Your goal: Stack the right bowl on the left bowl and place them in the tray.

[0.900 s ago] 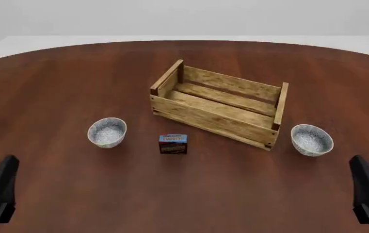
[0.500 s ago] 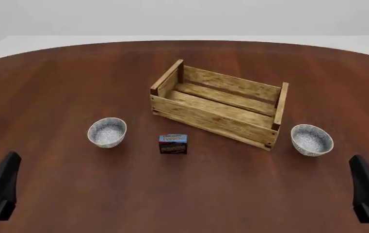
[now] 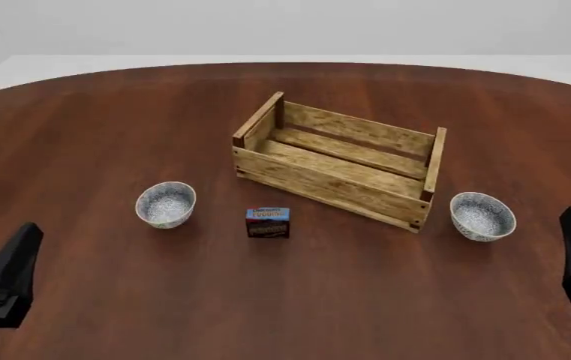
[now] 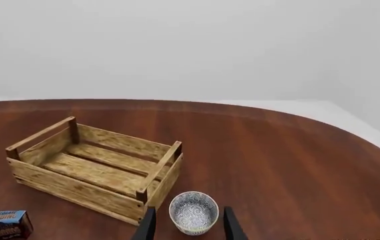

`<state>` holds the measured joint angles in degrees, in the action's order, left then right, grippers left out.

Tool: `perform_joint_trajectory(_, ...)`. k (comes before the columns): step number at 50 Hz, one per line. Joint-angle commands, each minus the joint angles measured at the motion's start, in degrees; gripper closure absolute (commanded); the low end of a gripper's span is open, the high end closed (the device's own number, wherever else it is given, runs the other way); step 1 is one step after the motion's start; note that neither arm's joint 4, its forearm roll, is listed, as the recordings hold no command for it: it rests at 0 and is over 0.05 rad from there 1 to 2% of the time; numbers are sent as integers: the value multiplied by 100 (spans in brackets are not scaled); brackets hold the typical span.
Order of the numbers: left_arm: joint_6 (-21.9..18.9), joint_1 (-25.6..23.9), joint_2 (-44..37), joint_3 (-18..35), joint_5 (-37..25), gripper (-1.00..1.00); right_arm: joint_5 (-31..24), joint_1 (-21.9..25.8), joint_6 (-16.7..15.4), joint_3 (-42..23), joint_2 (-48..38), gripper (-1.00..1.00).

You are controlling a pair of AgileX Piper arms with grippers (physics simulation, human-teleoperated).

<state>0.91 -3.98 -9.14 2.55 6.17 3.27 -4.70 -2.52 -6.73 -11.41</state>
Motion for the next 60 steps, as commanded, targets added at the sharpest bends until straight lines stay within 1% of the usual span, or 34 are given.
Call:
perform_joint_trajectory(1,40,-104,-187,-5,175,-100,354,-144,-90,-223,-841,-100)
perform_joint_trajectory(3,51,-106,-198,-23,202,-100,462,-158,-23,-255,-1101,-100)
perform_joint_trajectory(5,60,-129,-205,-39,226,-100,525,-180,-29,-293,-1209,-100)
perform_joint_trajectory(6,65,-140,-193,-49,224,-100,597,-221,33,-324,-1373,-100)
perform_joint_trajectory(9,79,-148,-156,-41,185,-100,652,-239,13,-397,-1568,-100)
perform_joint_trajectory(10,83,-152,-162,-33,180,-100,752,-314,178,-435,-1845,-100)
perform_joint_trajectory(11,86,-158,-160,-21,168,-100,788,-320,262,-468,-1993,-100)
perform_joint_trajectory(12,84,-163,-148,-32,164,-100,797,-301,138,-449,-1937,-100)
perform_joint_trajectory(13,90,-163,-160,-22,168,-100,813,-291,100,-454,-1977,-100)
perform_joint_trajectory(14,89,-170,-170,-23,176,-100,811,-284,243,-504,-2159,-100)
perform_joint_trajectory(15,99,-178,-160,-34,180,-100,778,-294,272,-568,-2235,-100)
perform_joint_trajectory(16,97,-183,-160,-34,182,-100,747,-275,184,-593,-2238,-100)
perform_joint_trajectory(17,99,-199,-179,-10,183,-100,695,-236,240,-659,-2384,-100)
perform_joint_trajectory(18,99,-199,-180,-9,184,-100,715,-318,349,-706,-2477,-100)
perform_joint_trajectory(19,110,-207,-202,-16,216,-100,727,-324,253,-721,-2474,-100)
perform_joint_trajectory(22,106,-225,-255,-57,310,-100,716,-431,343,-810,-2612,-100)
perform_joint_trajectory(24,111,-247,-334,-81,399,-100,699,-467,224,-864,-2652,-100)
perform_joint_trajectory(25,113,-260,-345,-73,402,-100,707,-478,299,-878,-2719,-100)
perform_joint_trajectory(27,110,-264,-349,-69,403,-100,722,-485,304,-877,-2751,-100)
perform_joint_trajectory(28,102,-272,-374,-52,416,-100,780,-524,241,-868,-2794,-100)
perform_joint_trajectory(29,96,-271,-396,-39,431,-100,886,-641,359,-905,-3037,-100)
perform_joint_trajectory(33,83,-277,-402,-39,439,-100,956,-682,370,-962,-3236,-100)
perform_joint_trajectory(35,86,-280,-407,-44,452,-100,970,-744,460,-1029,-3398,-100)
perform_joint_trajectory(36,85,-281,-410,-49,460,-100,1012,-770,443,-1027,-3450,-100)
perform_joint_trajectory(39,89,-284,-408,-34,443,-100,1028,-838,400,-1044,-3505,-100)
perform_joint_trajectory(43,85,-292,-435,-68,487,-100,975,-998,464,-1111,-3540,-100)
perform_joint_trajectory(46,83,-317,-470,-67,515,-100,916,-1014,463,-1107,-3516,-100)
perform_joint_trajectory(47,81,-333,-489,-56,526,-100,912,-1065,537,-1131,-3605,-100)
perform_joint_trajectory(48,81,-344,-522,-49,547,-100,908,-1079,521,-1129,-3601,-100)
perform_joint_trajectory(54,81,-368,-537,-124,612,-100,814,-1085,516,-1154,-3699,-100)
perform_joint_trajectory(56,84,-366,-534,-134,620,-100,816,-1097,458,-1142,-3701,-100)
perform_joint_trajectory(60,99,-371,-535,-134,618,-100,637,-1041,436,-1165,-3640,-100)
